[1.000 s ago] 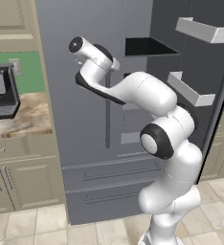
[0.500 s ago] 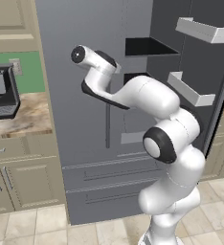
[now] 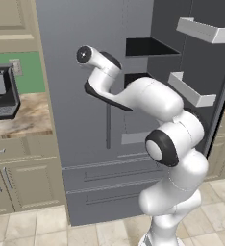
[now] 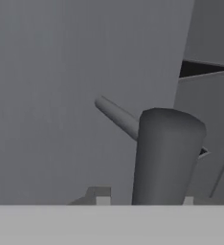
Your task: Open the fridge, remove the banana, squash, and chicken drumstick, and place them on any counter.
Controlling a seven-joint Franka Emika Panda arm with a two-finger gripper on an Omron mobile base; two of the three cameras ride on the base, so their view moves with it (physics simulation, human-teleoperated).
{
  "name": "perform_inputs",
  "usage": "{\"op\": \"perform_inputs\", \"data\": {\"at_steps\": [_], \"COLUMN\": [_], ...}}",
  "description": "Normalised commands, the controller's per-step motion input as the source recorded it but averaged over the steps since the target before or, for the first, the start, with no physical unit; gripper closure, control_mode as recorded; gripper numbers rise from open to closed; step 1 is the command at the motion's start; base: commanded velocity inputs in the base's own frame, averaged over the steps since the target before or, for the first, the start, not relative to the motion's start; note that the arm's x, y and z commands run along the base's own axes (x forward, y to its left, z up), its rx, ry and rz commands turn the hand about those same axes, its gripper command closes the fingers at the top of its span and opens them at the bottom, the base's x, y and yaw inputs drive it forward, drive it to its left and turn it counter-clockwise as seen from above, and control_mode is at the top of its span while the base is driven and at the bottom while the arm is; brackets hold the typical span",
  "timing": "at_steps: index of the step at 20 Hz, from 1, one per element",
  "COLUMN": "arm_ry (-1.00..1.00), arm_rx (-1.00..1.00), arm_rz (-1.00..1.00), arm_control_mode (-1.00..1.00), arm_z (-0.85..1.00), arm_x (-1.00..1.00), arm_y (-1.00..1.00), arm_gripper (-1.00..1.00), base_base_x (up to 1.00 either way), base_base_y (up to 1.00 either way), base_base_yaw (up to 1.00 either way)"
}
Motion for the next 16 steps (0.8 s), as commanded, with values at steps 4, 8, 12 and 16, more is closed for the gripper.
{"op": "perform_inputs", "data": {"at_steps": [4,8,12,16], "arm_ry": [0.0,-0.06,-0.06,-0.01], "arm_rx": [0.0,0.0,-0.01,-0.03], "arm_rz": [0.14,0.13,0.04,-0.02], "arm_control_mode": [-1.0,-1.0,-1.0,-1.0], "arm_z": [-0.3,-0.4,-0.07,0.0], "arm_x": [0.41,0.24,-0.39,-0.98], "arm_y": [-0.07,-0.06,0.21,0.66], "arm_gripper": [1.0,1.0,1.0,1.0], "base_base_x": [0.0,0.0,0.0,0.0], "base_base_y": [0.0,0.0,0.0,0.0], "base_base_yaw": [0.0,0.0,0.0,0.0]}}
